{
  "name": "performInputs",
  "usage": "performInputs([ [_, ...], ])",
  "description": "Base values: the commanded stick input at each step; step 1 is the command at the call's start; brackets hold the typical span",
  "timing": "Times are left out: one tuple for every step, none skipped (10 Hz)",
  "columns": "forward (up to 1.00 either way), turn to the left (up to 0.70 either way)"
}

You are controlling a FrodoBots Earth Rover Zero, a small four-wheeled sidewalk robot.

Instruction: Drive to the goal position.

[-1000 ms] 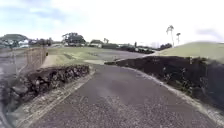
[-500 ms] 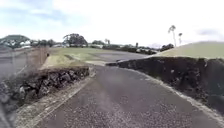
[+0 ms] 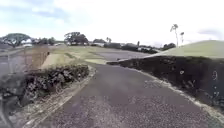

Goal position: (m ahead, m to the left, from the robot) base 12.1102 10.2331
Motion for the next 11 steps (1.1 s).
performInputs([
  [0.7, -0.33],
  [0.7, -0.16],
  [0.7, 0.0],
  [0.7, 0.0],
  [0.7, 0.0],
  [0.7, 0.0],
  [0.7, 0.0],
  [0.7, 0.0],
  [0.7, 0.0],
  [0.7, 0.0],
  [0.7, 0.0],
])
